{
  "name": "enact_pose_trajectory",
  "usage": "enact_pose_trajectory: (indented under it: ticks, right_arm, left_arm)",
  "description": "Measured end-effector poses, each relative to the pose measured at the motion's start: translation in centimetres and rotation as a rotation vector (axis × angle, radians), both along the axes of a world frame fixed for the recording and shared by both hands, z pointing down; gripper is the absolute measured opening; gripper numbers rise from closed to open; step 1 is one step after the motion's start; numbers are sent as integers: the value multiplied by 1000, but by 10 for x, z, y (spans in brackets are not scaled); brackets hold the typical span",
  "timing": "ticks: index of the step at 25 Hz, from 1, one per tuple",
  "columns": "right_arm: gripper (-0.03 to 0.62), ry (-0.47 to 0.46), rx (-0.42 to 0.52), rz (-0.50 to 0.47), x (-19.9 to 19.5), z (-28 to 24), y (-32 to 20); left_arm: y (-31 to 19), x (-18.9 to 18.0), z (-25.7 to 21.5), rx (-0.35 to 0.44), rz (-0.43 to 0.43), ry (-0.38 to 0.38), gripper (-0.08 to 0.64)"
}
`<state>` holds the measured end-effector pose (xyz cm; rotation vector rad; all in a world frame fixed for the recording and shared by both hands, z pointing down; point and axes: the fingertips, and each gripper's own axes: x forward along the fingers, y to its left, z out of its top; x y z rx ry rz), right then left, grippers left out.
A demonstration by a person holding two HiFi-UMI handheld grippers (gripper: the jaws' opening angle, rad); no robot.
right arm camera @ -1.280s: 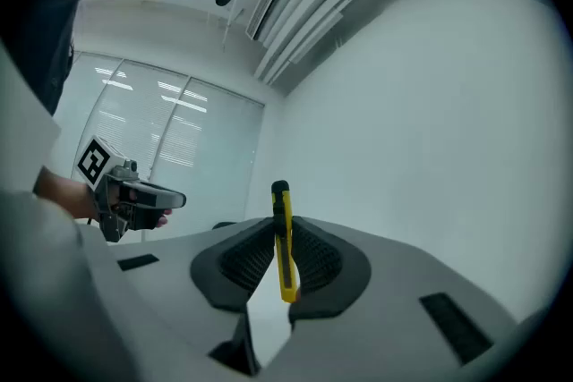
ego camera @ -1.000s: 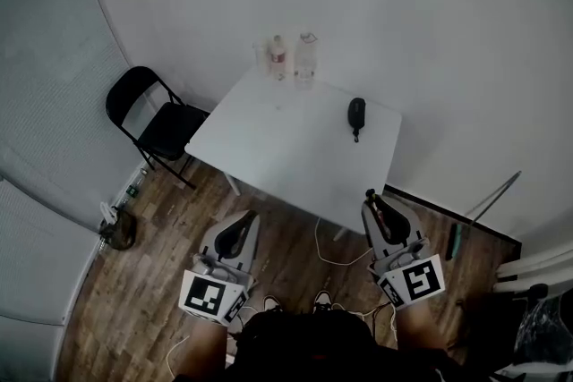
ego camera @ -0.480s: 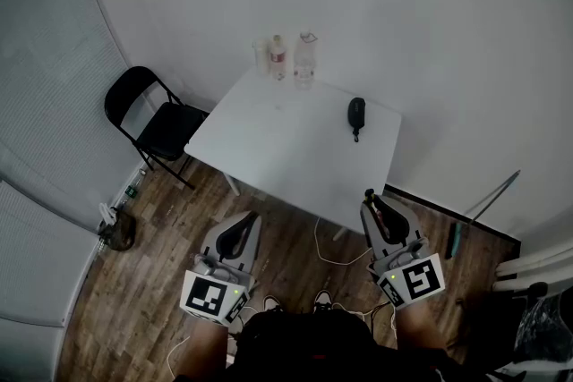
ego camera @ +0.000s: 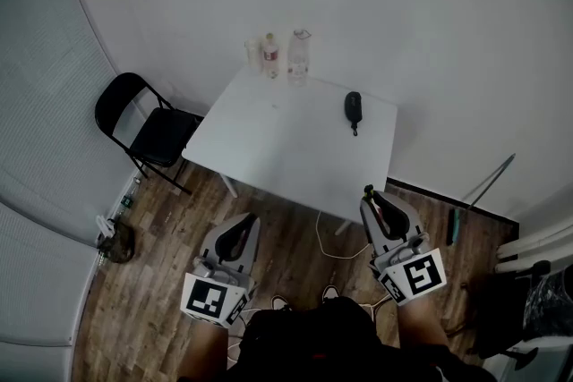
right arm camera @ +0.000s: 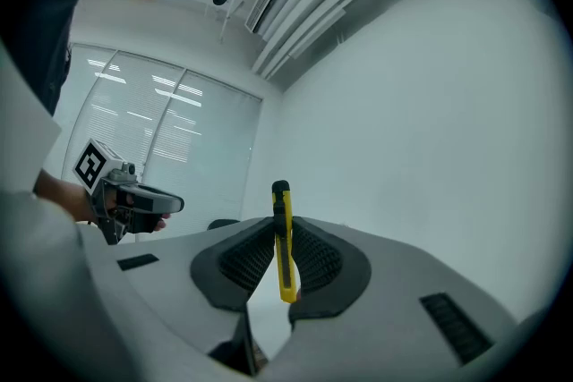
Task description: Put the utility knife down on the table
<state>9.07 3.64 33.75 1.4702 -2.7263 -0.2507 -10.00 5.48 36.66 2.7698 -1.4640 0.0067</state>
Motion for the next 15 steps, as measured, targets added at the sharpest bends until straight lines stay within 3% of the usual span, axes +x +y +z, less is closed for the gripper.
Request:
enact_pose_trajectory:
  ticks: [8, 15]
  right_arm:
    - [71, 11, -35, 40, -6, 13, -11]
    - [71, -5, -47, 32, 14, 21, -57]
  left_arm:
    - [-15, -12, 14, -29, 35, 2, 31]
    - [-54, 7, 19, -38, 22, -17, 31]
